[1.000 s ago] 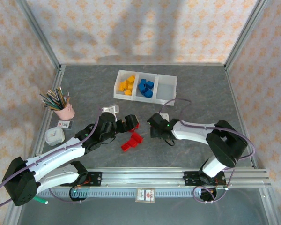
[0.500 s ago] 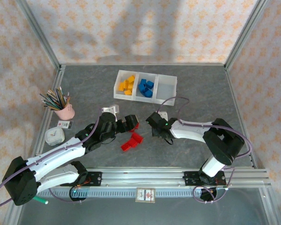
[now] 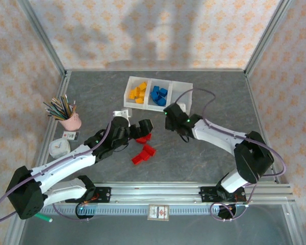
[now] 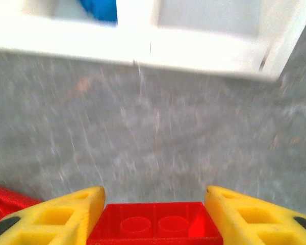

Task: Sort the legos into containers by color
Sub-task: Pick up the lego from the center of the table, then place the lego in the container.

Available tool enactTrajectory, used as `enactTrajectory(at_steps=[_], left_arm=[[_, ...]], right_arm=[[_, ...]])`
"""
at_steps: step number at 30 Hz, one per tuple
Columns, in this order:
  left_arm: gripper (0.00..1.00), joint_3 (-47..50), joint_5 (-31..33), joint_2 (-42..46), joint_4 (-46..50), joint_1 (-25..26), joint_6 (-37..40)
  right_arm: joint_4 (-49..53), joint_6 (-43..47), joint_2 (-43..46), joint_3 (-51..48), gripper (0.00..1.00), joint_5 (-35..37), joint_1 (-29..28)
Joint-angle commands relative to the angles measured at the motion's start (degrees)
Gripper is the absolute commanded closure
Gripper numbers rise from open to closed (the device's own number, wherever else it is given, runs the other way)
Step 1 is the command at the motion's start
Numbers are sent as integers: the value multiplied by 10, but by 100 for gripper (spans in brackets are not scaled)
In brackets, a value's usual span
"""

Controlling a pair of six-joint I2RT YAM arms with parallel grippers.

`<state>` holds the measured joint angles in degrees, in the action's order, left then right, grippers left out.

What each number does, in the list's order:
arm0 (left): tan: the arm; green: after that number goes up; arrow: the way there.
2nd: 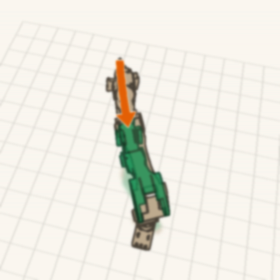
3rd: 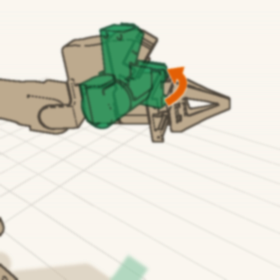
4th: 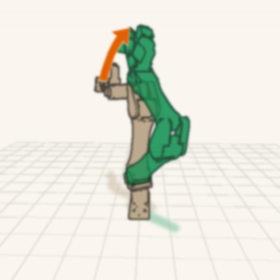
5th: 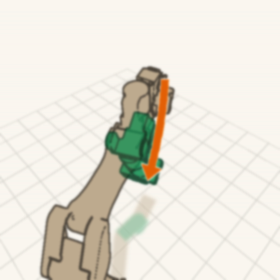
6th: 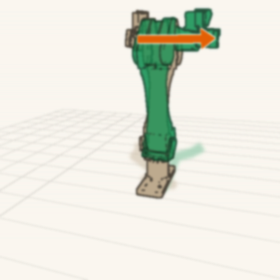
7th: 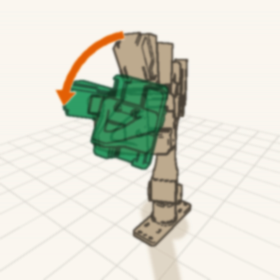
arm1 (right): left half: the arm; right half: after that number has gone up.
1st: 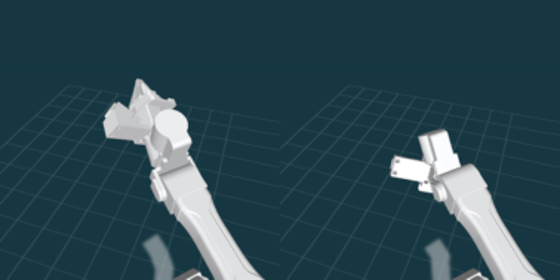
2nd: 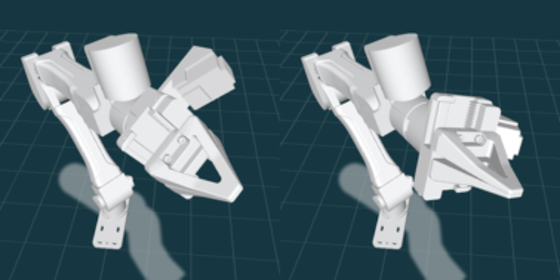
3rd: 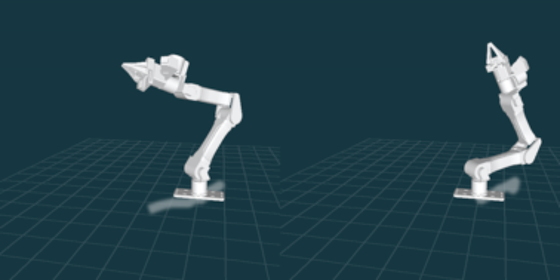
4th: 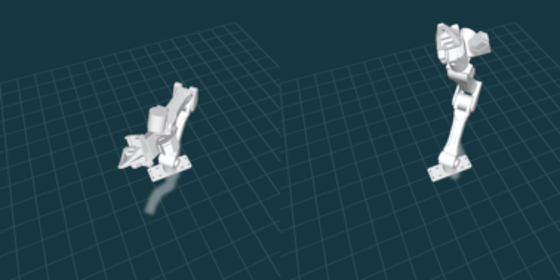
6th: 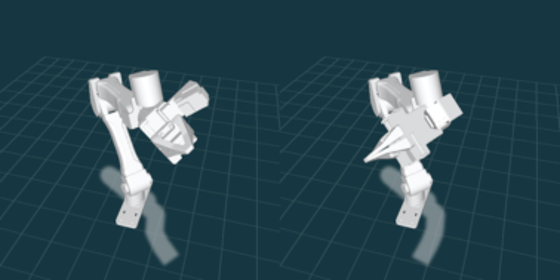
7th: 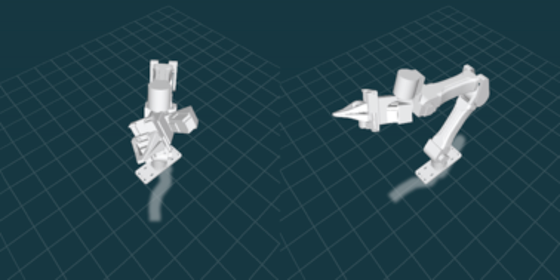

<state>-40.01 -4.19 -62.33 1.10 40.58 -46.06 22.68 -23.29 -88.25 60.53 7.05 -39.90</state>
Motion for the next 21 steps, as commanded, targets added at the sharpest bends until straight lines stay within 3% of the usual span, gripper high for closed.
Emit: enactTrajectory(at_steps=[1,13,17,21], left_arm=[[1,-39,14,-25,1,-15,29],[1,-94,1,-101,-38,-71,38],[1,-100,1,-113,-46,-80,41],[1,-103,-7,-118,-49,-86,40]], right_arm=[[-3,37,-23,57,49,35,37],[-41,84,-230,253,49,3,152],[-29,97,-281,304,43,0,160],[-20,102,-278,316,38,-2,160]])
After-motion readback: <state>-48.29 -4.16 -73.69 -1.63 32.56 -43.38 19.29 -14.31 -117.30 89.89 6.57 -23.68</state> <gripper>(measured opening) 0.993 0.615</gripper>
